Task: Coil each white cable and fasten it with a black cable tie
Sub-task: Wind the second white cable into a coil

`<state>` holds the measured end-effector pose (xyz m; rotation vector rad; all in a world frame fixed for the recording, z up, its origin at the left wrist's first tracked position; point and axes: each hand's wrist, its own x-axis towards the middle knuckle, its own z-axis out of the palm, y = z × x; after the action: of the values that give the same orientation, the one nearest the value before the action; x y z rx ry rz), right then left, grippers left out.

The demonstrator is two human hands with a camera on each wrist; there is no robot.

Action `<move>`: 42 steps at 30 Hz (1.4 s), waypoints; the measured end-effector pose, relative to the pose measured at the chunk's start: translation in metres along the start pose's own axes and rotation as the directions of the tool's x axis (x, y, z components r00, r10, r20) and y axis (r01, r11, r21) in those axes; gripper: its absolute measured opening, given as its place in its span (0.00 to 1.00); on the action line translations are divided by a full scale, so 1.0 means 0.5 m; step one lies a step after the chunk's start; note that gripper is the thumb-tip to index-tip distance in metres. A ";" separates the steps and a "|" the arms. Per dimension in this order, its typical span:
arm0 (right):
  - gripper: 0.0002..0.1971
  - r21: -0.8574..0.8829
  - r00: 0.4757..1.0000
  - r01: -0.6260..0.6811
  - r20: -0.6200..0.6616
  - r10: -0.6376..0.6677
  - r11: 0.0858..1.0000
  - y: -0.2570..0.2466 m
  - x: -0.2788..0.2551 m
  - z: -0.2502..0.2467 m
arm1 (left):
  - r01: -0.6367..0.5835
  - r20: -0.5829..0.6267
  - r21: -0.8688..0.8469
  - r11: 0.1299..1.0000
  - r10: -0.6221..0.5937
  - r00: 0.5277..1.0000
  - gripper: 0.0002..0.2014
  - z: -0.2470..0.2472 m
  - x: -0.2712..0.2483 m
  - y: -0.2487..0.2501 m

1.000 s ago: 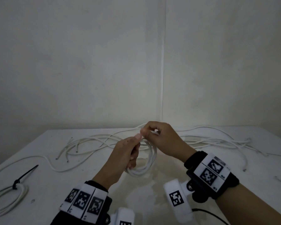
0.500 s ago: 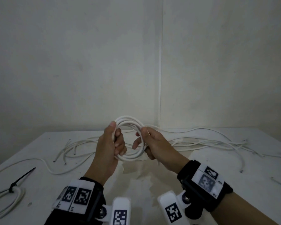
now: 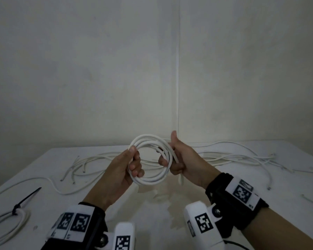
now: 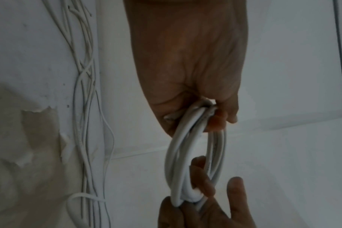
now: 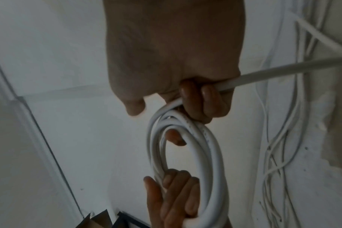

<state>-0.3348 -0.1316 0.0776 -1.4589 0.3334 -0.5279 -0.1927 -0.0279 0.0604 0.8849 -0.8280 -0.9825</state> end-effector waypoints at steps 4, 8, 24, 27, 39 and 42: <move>0.29 -0.202 0.984 0.046 -0.160 -0.079 0.978 -0.006 -0.003 -0.005 | 0.049 -0.048 -0.025 0.999 -0.050 0.998 0.21 0.034 0.008 0.002; 0.26 -0.222 0.966 0.077 -0.225 -0.128 0.972 -0.012 -0.003 -0.010 | 0.050 -0.105 -0.028 0.998 -0.053 0.993 0.26 0.058 0.011 0.002; 0.24 -0.264 0.949 0.123 -0.252 -0.192 0.956 -0.035 0.003 -0.012 | 0.097 -0.114 -0.148 0.984 -0.114 0.987 0.28 0.087 0.007 0.017; 0.25 -0.243 0.938 0.140 -0.279 -0.208 0.960 -0.024 0.005 -0.009 | 0.059 -0.168 -0.181 0.982 -0.090 0.982 0.26 0.100 0.004 0.015; 0.13 -0.715 0.888 0.141 -0.215 -0.406 0.685 0.075 -0.004 -0.063 | -0.242 -0.460 -0.298 0.924 0.083 0.884 0.29 -0.013 0.025 0.084; 0.09 -0.852 0.900 0.073 -0.167 -0.402 0.518 0.092 -0.009 -0.082 | -0.356 -0.575 -0.274 0.894 0.144 0.806 0.24 -0.059 0.020 0.126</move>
<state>-0.3538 -0.1625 0.0278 -2.3893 0.7442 -0.9458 -0.1423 -0.0121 0.1069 0.6470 -0.2442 -0.5686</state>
